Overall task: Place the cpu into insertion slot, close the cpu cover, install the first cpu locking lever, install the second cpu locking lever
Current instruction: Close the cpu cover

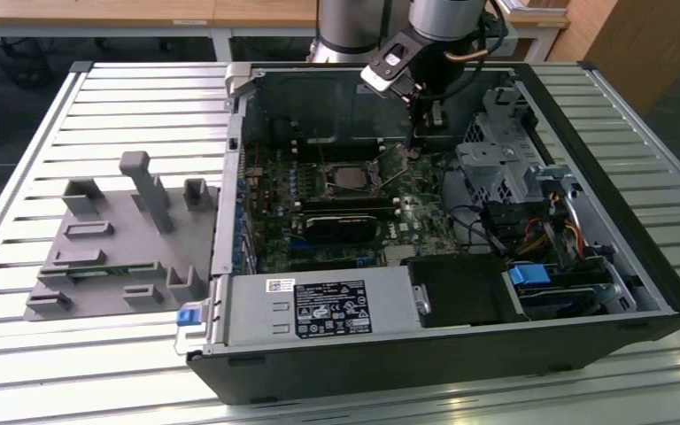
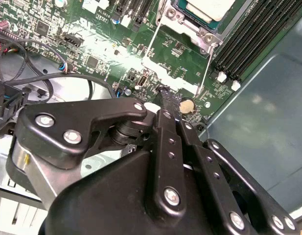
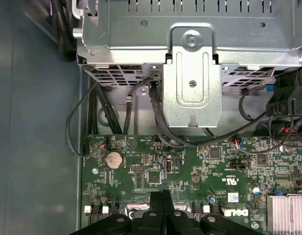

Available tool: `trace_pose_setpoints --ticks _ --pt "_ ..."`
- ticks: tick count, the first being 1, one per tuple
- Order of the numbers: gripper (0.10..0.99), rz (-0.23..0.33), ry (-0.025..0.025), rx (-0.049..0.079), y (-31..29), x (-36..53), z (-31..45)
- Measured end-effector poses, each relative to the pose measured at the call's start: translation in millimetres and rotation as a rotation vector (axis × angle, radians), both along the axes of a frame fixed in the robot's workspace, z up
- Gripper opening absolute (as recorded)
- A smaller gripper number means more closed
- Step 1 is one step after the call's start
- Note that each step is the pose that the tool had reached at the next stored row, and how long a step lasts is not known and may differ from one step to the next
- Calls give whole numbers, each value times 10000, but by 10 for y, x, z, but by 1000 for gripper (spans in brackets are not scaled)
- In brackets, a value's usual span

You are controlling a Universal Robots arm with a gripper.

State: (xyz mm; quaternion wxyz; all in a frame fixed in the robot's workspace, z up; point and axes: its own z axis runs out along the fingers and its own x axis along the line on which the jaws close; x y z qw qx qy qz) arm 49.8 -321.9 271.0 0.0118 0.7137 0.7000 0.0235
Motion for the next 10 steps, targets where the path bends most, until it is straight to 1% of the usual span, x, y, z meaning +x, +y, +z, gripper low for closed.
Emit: trace_pose_setpoints --ticks 5,10 --pt "106 -1 12 -7 22 12 -10" --pt "106 0 24 -7 45 22 -39"
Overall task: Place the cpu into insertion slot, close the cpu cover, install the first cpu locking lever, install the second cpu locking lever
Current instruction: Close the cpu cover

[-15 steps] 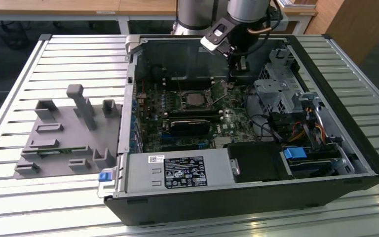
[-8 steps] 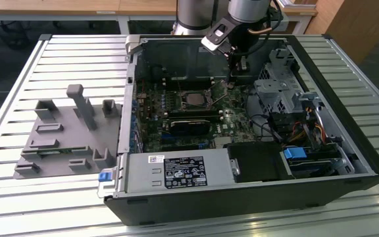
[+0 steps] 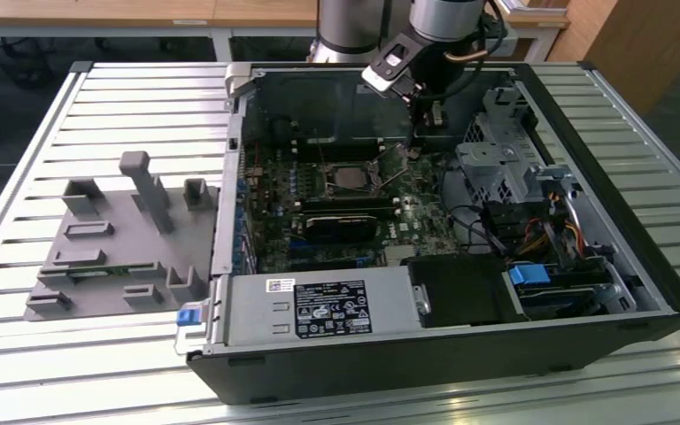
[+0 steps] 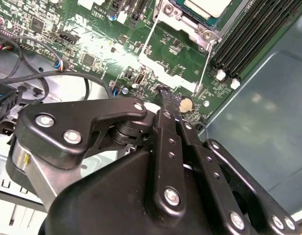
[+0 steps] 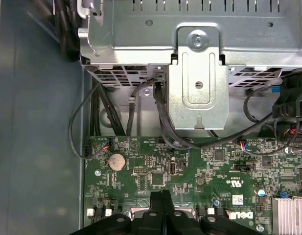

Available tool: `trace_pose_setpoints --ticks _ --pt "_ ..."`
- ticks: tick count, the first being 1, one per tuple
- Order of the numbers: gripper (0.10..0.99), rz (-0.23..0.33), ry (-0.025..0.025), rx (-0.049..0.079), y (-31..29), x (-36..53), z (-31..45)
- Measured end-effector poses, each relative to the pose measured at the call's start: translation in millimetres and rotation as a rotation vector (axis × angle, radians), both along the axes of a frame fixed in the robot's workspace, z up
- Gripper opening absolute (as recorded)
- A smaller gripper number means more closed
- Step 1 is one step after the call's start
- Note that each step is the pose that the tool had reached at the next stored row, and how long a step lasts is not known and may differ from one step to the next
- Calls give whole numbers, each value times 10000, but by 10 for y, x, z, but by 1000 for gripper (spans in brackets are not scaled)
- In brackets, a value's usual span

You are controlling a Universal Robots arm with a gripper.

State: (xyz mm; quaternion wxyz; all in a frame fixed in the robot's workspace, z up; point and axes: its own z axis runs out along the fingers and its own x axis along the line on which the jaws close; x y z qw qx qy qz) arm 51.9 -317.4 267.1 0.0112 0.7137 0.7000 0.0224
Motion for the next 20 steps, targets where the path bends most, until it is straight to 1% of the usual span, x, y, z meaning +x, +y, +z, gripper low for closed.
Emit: trace_pose_setpoints --ticks 4,8,12,20 --pt "106 1 21 -2 12 13 -42" --pt "106 1 56 -2 13 40 -73" --pt "106 1 72 -3 13 66 -98" --pt "106 1 127 -2 14 91 -178"
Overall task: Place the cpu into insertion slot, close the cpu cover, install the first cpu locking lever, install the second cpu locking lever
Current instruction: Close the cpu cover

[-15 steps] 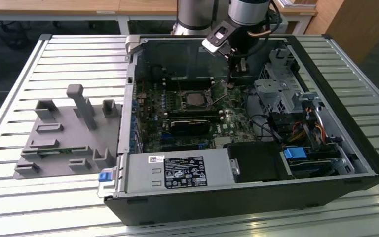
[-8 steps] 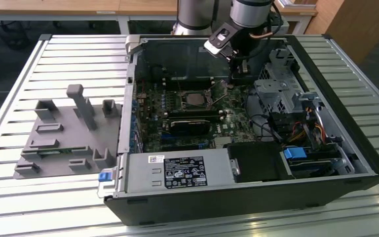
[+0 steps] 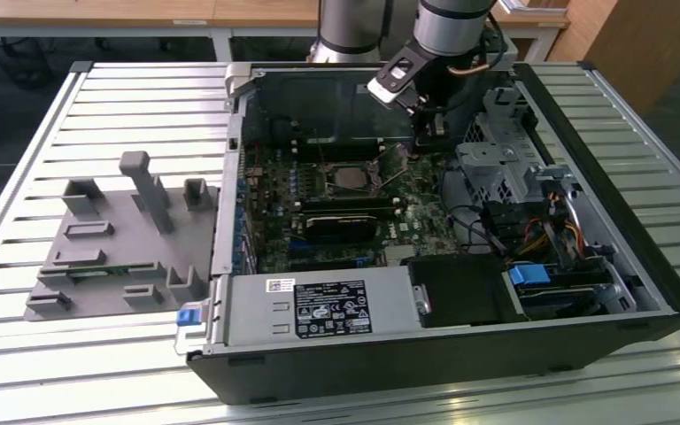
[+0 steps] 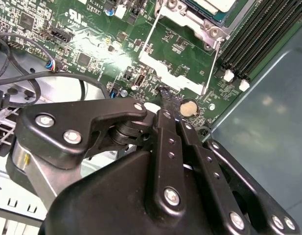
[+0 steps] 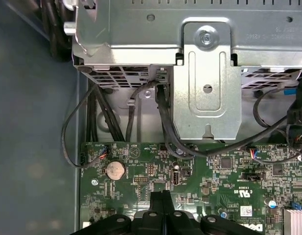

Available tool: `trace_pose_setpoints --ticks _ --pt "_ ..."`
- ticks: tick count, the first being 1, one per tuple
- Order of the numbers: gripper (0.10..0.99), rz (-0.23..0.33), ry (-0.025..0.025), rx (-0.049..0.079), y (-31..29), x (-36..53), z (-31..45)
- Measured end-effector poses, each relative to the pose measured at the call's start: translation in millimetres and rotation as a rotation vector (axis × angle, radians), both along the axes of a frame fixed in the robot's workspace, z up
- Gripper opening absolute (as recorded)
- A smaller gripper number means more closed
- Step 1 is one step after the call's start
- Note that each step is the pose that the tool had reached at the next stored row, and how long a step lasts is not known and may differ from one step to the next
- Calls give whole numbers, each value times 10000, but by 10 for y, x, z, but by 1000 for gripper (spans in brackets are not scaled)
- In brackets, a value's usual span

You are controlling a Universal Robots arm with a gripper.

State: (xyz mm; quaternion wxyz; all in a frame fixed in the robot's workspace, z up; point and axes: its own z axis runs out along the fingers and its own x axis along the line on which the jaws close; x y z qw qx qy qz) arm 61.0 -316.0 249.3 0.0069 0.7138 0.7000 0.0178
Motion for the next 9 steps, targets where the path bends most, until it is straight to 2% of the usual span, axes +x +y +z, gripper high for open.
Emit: trace_pose_setpoints --ticks 4,9 --pt "106 -1 26 0 0 20 -27" --pt "106 2 30 0 0 21 -55"
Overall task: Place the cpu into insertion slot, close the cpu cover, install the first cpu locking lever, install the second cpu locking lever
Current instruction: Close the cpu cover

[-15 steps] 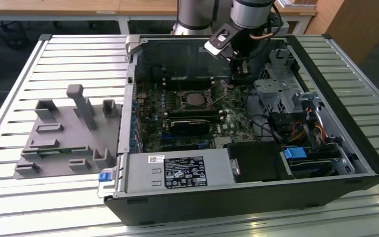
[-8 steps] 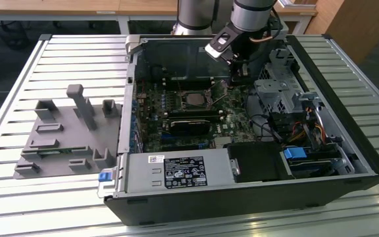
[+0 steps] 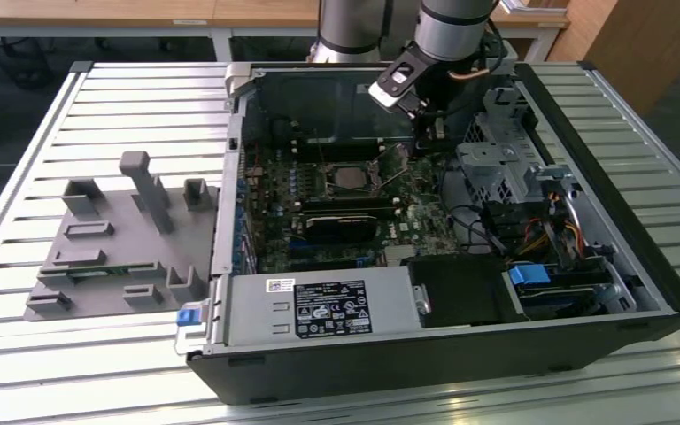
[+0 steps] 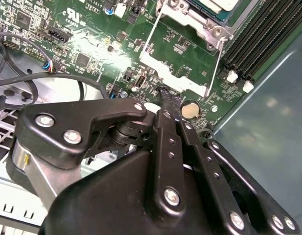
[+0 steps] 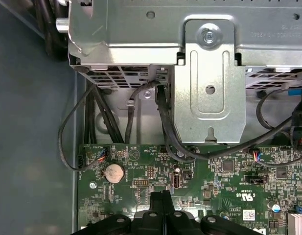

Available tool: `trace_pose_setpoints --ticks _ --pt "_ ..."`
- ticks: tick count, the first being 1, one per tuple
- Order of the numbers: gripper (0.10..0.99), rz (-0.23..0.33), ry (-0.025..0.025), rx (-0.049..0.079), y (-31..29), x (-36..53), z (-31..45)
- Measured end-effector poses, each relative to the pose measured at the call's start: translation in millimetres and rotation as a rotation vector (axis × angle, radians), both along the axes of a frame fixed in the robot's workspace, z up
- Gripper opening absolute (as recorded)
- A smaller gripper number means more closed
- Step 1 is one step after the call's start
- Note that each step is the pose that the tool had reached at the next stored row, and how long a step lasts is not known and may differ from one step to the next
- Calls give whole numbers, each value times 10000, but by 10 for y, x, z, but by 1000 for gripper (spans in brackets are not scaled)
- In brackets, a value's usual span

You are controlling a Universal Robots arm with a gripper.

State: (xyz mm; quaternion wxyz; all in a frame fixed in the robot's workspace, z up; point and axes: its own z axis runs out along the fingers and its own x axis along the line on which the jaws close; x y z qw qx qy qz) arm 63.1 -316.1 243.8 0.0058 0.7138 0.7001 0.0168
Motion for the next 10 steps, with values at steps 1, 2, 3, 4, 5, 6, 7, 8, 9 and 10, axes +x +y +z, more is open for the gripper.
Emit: trace_pose_setpoints --ticks 1,2,3,4,5,6,7,8,9,10 --pt "106 1 0 0 0 -4 0" --pt "106 1 0 0 0 -15 -1" --pt "106 1 -1 3 1 -35 -2" --pt "106 1 0 3 0 -61 -2" --pt "106 1 0 3 0 -85 -2" --pt "106 1 0 3 0 -109 -2" --pt "106 0 -1 3 0 -134 -2" --pt "106 1 -1 3 0 -159 -2" --pt "106 1 -1 2 0 -184 -2" --pt "106 1 0 1 0 -204 -1"
